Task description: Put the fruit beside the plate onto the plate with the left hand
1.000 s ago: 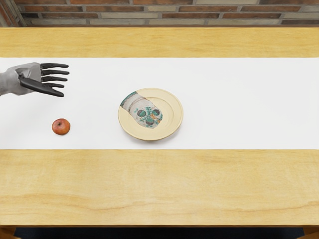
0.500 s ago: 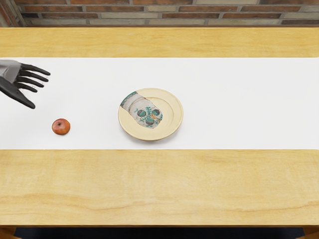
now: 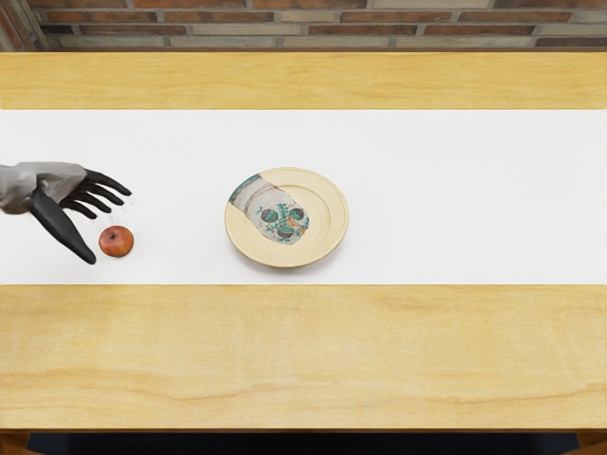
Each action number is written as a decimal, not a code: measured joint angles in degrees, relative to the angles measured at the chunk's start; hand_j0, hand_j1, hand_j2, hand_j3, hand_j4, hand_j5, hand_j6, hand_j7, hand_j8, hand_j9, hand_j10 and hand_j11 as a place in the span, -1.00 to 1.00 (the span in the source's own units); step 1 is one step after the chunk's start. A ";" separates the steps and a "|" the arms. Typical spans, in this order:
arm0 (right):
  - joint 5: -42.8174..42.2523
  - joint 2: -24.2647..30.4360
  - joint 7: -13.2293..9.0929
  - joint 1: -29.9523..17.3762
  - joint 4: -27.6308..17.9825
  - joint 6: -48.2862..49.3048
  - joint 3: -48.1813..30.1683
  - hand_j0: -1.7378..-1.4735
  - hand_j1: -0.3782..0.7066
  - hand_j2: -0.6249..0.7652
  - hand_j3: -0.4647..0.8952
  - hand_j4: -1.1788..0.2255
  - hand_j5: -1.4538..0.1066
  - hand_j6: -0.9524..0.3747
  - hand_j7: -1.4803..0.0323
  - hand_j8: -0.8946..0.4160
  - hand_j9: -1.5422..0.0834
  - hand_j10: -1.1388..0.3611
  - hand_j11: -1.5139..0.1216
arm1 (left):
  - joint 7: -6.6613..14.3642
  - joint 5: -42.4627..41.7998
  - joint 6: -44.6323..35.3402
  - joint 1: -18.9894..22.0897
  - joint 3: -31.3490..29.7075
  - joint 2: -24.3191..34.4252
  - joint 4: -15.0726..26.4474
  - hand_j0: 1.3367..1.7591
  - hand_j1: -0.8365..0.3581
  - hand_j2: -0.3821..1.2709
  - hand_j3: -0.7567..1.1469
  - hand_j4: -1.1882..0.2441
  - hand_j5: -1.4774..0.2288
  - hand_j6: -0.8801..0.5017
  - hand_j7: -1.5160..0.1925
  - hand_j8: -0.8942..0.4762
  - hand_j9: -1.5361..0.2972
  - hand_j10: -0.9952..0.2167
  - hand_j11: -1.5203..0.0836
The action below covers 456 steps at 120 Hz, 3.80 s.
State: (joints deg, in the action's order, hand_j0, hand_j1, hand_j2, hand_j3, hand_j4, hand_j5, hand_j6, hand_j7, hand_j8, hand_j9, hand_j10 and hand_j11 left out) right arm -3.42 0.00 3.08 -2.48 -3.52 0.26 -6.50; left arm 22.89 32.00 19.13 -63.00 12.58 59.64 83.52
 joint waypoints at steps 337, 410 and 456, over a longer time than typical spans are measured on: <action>0.00 0.00 -0.09 0.10 0.00 0.09 -0.08 -0.40 -0.86 -0.11 -0.32 0.62 0.80 0.38 0.89 0.31 0.84 0.47 0.79 | 12.10 -7.22 -54.14 -24.10 -51.46 -33.08 0.20 0.51 -0.02 -0.39 -0.03 -0.06 -0.03 -0.31 0.02 -0.29 -0.02 -0.20 0.07; 0.00 0.00 -0.09 0.11 0.00 0.09 -0.09 -0.40 -0.86 -0.11 -0.32 0.62 0.80 0.38 0.89 0.31 0.84 0.47 0.79 | 12.16 -7.88 -54.12 -23.83 -52.48 -33.11 0.46 0.50 -0.11 -0.28 -0.20 -0.24 -0.26 -0.42 -0.22 -0.31 -0.26 -0.36 -0.17; 0.00 0.00 -0.09 0.11 0.00 0.09 -0.09 -0.40 -0.86 -0.11 -0.32 0.62 0.80 0.38 0.89 0.31 0.84 0.47 0.79 | 12.09 -8.07 -54.15 -23.99 -52.79 -33.10 0.58 0.46 -0.16 -0.22 -0.25 -0.35 -0.41 -0.32 -0.38 -0.21 -0.41 -0.26 -0.34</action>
State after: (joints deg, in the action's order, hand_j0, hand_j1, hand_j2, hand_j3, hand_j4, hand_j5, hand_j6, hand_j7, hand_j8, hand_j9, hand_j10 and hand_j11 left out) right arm -3.42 0.00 2.99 -2.37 -3.52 0.35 -6.59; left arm 34.99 23.93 -35.02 -86.99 -40.21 26.54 84.09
